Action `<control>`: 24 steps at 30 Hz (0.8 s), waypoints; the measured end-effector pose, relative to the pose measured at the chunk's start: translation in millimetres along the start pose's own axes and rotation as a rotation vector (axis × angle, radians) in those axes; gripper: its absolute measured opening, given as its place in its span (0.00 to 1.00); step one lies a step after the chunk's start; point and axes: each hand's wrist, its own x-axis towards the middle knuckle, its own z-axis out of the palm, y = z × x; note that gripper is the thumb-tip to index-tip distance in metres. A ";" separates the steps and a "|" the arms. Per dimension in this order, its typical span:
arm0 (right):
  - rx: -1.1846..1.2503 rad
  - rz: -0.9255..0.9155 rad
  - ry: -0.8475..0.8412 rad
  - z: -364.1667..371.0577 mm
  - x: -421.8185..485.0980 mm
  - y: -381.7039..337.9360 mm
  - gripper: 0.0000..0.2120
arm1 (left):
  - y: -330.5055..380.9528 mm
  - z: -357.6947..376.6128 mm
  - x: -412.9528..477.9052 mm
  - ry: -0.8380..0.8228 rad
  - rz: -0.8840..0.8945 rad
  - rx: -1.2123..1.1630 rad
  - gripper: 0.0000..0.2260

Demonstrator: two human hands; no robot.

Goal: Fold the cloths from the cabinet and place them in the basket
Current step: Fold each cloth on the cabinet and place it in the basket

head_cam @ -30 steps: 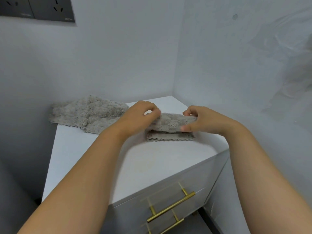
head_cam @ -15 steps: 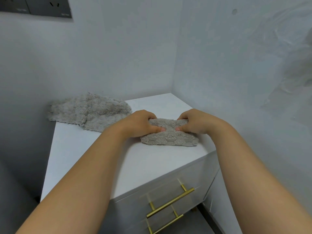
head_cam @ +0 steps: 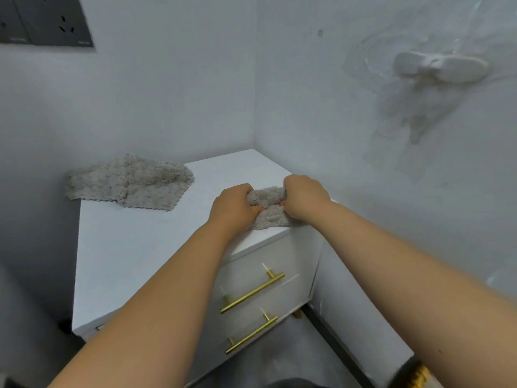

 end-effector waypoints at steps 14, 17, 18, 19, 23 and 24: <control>-0.321 0.054 -0.307 -25.8 -123.6 109.6 0.15 | 108.8 104.2 -97.9 -0.266 -0.195 -0.355 0.11; -0.298 0.120 -0.551 -14.1 -150.8 147.8 0.10 | 126.8 144.4 -116.7 -0.460 -0.303 -0.427 0.16; -0.274 0.145 -0.631 -9.8 -159.3 160.1 0.09 | 132.1 159.3 -124.9 -0.512 -0.348 -0.471 0.23; -0.247 0.164 -0.699 -6.5 -166.1 171.6 0.10 | 136.8 172.4 -132.8 -0.560 -0.401 -0.514 0.30; -0.167 0.223 -0.854 6.8 -187.1 220.7 0.11 | 152.4 227.6 -159.9 -0.702 -0.564 -0.642 0.36; -0.125 0.261 -0.882 11.5 -191.8 233.9 0.12 | 156.4 238.2 -167.3 -0.723 -0.572 -0.641 0.35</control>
